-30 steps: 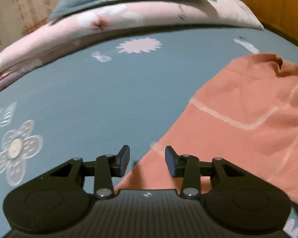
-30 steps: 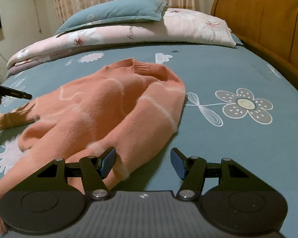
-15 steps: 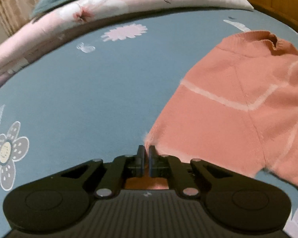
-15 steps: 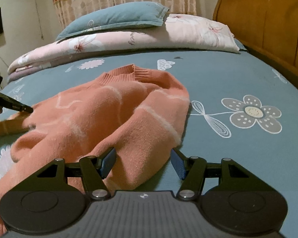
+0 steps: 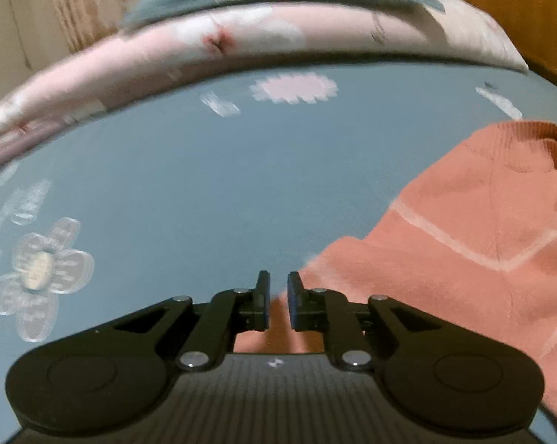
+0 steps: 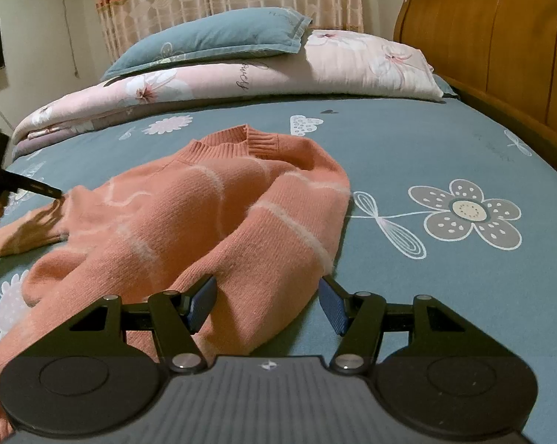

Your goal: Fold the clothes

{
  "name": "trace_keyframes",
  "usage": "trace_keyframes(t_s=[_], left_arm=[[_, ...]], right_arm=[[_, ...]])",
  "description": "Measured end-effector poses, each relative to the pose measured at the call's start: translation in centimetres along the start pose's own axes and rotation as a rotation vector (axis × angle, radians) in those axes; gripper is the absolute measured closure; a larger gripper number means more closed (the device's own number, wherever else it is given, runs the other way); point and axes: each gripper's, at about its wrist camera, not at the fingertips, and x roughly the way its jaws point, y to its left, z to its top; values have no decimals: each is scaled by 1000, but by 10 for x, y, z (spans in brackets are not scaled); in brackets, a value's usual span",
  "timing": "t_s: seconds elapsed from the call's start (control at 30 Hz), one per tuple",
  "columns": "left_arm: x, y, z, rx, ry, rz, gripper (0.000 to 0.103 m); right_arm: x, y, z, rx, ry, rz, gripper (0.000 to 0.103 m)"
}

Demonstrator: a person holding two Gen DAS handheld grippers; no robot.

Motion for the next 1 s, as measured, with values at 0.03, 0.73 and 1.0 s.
trace_keyframes(t_s=[0.03, 0.73, 1.0], left_arm=[[-6, 4, -5, -12, 5, -14, 91], [-104, -27, -54, -57, 99, -76, 69], [-171, -129, -64, 81, 31, -280, 44]], right_arm=[[0, 0, 0, 3, -1, 2, 37], [-56, -4, 9, 104, -21, 28, 37], [-73, -1, -20, 176, 87, 106, 37]])
